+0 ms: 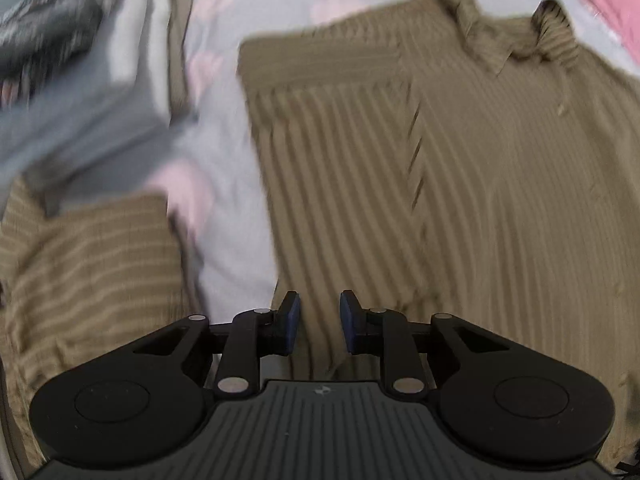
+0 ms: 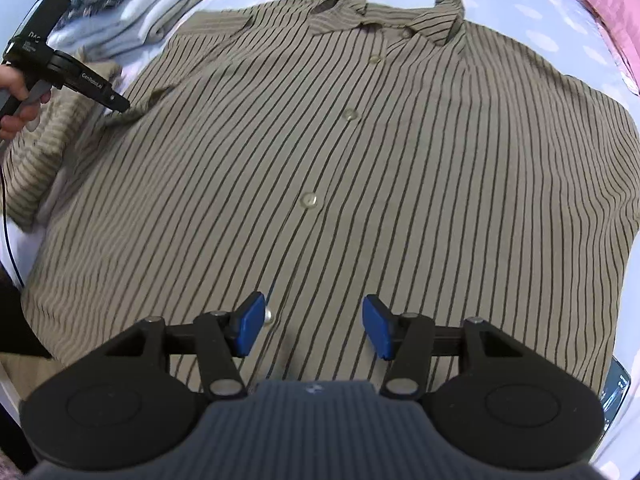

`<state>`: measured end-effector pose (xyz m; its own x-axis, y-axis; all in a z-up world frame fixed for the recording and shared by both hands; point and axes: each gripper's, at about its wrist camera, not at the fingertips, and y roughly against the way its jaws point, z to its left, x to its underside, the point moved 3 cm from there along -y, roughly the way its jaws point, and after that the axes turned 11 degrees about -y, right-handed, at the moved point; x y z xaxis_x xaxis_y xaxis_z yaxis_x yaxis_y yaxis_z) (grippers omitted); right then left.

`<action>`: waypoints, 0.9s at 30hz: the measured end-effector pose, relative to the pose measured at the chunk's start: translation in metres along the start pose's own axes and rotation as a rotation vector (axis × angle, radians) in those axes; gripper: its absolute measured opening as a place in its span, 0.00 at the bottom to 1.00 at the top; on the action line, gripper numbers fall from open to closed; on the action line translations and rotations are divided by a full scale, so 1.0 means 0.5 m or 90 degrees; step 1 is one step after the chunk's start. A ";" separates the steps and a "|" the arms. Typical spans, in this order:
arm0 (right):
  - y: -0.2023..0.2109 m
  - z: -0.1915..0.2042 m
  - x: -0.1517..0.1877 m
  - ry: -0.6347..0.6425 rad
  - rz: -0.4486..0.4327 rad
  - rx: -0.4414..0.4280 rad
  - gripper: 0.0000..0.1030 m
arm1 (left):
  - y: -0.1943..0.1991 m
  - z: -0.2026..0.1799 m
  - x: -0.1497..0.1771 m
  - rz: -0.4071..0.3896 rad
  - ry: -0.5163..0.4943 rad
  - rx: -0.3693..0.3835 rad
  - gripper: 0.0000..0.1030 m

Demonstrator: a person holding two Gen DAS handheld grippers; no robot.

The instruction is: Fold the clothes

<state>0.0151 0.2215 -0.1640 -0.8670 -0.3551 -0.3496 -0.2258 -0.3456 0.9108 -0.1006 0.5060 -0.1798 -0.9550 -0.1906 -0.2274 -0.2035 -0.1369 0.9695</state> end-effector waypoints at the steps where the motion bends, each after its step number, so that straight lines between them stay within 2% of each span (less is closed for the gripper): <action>1: -0.004 0.001 0.004 0.007 0.003 0.005 0.56 | -0.010 0.000 0.009 0.008 0.002 -0.005 0.19; 5: -0.014 -0.011 0.014 0.009 0.011 0.020 0.56 | -0.021 0.000 0.018 0.007 0.025 -0.017 0.20; 8: -0.010 -0.036 0.009 -0.014 0.005 0.020 0.56 | 0.004 -0.002 0.022 -0.008 0.040 -0.025 0.20; 11: 0.003 -0.079 0.004 -0.054 -0.013 0.027 0.56 | 0.041 -0.009 0.032 -0.028 0.062 -0.011 0.20; 14: 0.025 -0.134 -0.001 -0.102 -0.042 0.037 0.56 | 0.079 -0.018 0.042 -0.060 0.078 0.005 0.20; 19: 0.089 -0.231 -0.020 -0.163 -0.105 0.074 0.56 | 0.132 -0.031 0.051 -0.147 0.114 -0.005 0.21; 22: 0.136 -0.296 -0.039 -0.191 -0.144 0.106 0.56 | 0.152 -0.028 0.054 -0.181 0.146 -0.001 0.30; 24: 0.166 -0.341 -0.054 -0.210 -0.171 0.126 0.56 | 0.164 -0.032 0.055 -0.205 0.143 -0.003 0.38; 27: 0.198 -0.411 -0.084 -0.239 -0.206 0.157 0.56 | 0.178 -0.040 0.061 -0.234 0.149 -0.007 0.43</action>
<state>0.1204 0.0239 -0.1043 -0.8251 0.0856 -0.5585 -0.5647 -0.1560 0.8104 -0.1433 0.4684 -0.1023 -0.7445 -0.3430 -0.5728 -0.5170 -0.2467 0.8197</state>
